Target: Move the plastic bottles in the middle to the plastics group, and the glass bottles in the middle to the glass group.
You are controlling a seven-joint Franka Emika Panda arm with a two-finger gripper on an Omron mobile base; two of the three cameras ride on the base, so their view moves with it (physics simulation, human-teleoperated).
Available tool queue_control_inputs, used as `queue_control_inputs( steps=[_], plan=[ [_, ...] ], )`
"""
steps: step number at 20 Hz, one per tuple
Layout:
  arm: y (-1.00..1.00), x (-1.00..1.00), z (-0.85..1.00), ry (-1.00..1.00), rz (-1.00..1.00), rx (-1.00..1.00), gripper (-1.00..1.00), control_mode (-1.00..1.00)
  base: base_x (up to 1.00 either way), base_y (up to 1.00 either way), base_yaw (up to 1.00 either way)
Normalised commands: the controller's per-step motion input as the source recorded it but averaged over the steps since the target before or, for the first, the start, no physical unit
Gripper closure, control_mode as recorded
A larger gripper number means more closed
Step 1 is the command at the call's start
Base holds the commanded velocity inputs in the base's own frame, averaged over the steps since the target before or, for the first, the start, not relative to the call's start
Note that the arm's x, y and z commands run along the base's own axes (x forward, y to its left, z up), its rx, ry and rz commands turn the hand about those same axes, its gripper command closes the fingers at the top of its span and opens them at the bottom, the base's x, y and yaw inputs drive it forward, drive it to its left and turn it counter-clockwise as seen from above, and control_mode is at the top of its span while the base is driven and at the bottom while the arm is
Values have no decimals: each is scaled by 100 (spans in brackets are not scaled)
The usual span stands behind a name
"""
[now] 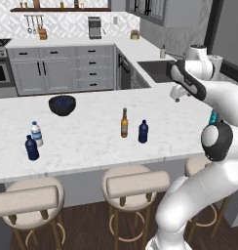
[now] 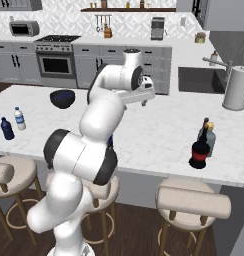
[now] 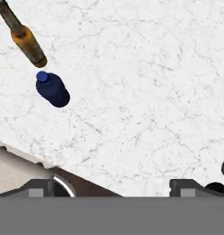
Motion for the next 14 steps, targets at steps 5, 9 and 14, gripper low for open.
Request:
queue_control_inputs(
  steps=[5, 9, 14],
  plan=[
    [100, -86, -19, 0, 0, 0, -100, -100, 0, 0, 0],
    [100, -98, -17, -3, 0, 0, -100, -100, 0, 0, 0],
    [100, -62, 4, -6, 0, -1, -100, -100, 0, 0, 0]
  ],
)
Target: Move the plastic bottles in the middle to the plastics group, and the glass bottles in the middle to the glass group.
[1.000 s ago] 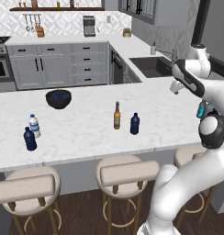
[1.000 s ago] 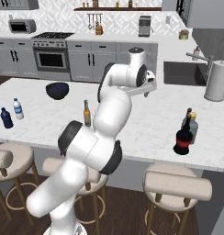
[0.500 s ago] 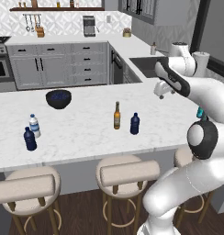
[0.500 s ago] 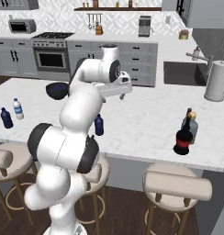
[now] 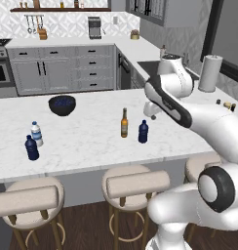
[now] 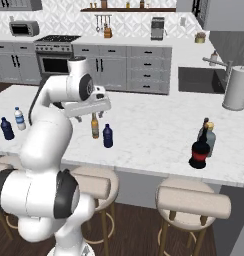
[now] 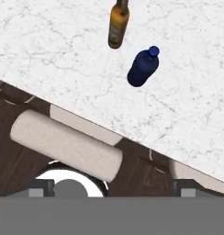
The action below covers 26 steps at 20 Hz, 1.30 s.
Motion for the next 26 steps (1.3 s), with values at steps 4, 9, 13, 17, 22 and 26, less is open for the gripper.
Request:
queue_control_inputs(
  steps=[4, 9, 13, 17, 22, 26],
  plan=[
    [29, 17, 18, 1, 0, 1, -100, -100, 0, 0, 0],
    [0, 57, -5, 5, 0, 7, -100, -100, 0, 0, 0],
    [-2, 44, 0, 2, -3, 3, -100, -100, 0, 0, 0],
    [0, 5, -17, 0, -11, 5, -100, -100, 0, 0, 0],
    [-5, 0, -38, 3, -18, 6, -100, -100, 0, 0, 0],
    [-5, 5, -15, 0, -15, 1, -100, -100, 0, 0, 0]
  ],
)
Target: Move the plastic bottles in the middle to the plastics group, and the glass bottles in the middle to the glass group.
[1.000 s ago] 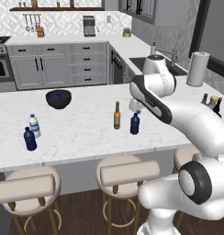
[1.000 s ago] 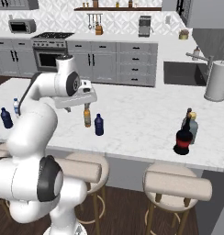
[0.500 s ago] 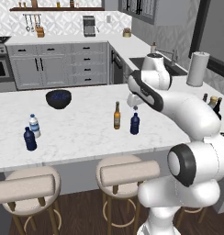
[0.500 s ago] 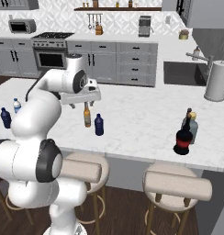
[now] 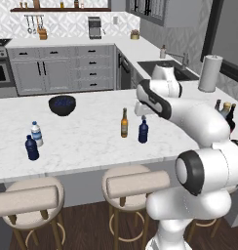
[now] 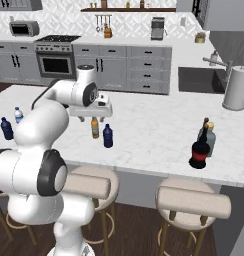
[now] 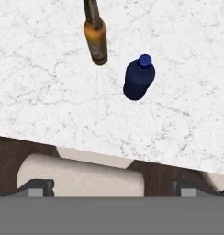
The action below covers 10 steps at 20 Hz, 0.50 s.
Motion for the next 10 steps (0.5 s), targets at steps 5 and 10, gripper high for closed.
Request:
queue_control_inputs(
  steps=[5, 10],
  plan=[
    [-6, 24, -4, 1, -12, 0, -100, -100, 0, 0, 0],
    [-8, 26, 0, 7, -1, 0, -100, -100, 0, 0, 0]
  ],
)
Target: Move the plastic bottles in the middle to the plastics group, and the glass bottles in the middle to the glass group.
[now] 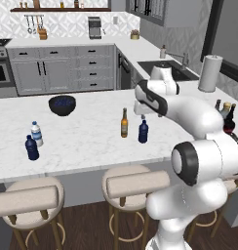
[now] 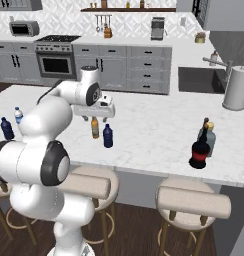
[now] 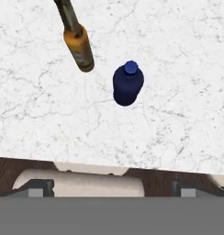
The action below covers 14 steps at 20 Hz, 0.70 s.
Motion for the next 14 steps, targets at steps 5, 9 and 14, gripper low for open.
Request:
queue_control_inputs(
  steps=[5, 9, 14],
  plan=[
    [0, 26, -13, 0, 0, 0, -100, -100, 0, 0, 0],
    [-10, 35, -32, -2, 0, 0, -100, -100, 0, 0, 0],
    [-1, 41, -23, -5, 0, 0, -100, -100, 0, 0, 0]
  ],
)
